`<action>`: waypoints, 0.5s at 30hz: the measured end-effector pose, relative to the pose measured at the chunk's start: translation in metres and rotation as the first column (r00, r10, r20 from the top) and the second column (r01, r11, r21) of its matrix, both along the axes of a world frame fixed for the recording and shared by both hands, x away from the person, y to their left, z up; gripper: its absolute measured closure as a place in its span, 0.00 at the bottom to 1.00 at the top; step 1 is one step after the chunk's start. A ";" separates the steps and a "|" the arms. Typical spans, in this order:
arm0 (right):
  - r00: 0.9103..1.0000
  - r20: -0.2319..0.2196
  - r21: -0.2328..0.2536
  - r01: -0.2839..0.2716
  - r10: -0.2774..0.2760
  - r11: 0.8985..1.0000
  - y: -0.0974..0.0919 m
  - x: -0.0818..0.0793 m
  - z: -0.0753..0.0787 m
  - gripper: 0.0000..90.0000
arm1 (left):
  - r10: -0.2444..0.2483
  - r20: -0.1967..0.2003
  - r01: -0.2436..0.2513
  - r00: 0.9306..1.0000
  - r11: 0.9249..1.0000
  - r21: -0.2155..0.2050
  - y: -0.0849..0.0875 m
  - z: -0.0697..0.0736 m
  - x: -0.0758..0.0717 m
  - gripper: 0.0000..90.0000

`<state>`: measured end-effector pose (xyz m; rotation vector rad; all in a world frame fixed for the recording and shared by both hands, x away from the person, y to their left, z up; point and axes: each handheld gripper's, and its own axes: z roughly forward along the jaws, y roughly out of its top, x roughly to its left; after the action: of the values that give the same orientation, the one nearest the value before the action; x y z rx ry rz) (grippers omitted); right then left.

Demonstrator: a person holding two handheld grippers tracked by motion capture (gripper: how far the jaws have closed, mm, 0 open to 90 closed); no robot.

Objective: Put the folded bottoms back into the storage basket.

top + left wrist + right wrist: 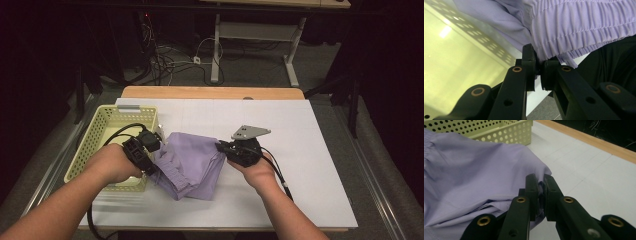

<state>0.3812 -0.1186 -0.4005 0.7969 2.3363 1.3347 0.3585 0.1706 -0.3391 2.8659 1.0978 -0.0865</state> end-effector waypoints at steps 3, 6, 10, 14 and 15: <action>1.000 0.018 0.002 0.000 0.000 1.000 0.002 0.000 0.007 0.95 | -0.001 0.009 0.001 1.000 1.000 0.004 0.001 0.006 0.000 0.91; 1.000 0.030 0.004 -0.002 0.002 1.000 0.005 0.001 0.015 0.95 | 0.000 0.018 0.000 1.000 1.000 0.012 0.002 0.013 0.000 0.91; 0.999 0.044 0.005 -0.011 0.011 1.000 0.011 0.002 0.024 0.95 | 0.004 0.023 -0.004 1.000 1.000 0.021 0.007 0.020 0.000 0.91; 0.998 0.062 0.006 -0.022 0.022 1.000 0.018 0.004 0.033 0.95 | 0.008 0.025 -0.009 1.000 1.000 0.025 0.014 0.029 -0.002 0.91; 0.998 0.065 0.009 -0.024 0.024 1.000 0.021 0.004 0.036 0.95 | 0.015 0.029 -0.016 0.999 0.999 0.028 0.017 0.030 -0.002 0.91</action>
<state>0.3852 -0.0981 -0.3648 0.7201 2.2979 1.3625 0.3565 0.1877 -0.3087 2.8731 1.1247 -0.0292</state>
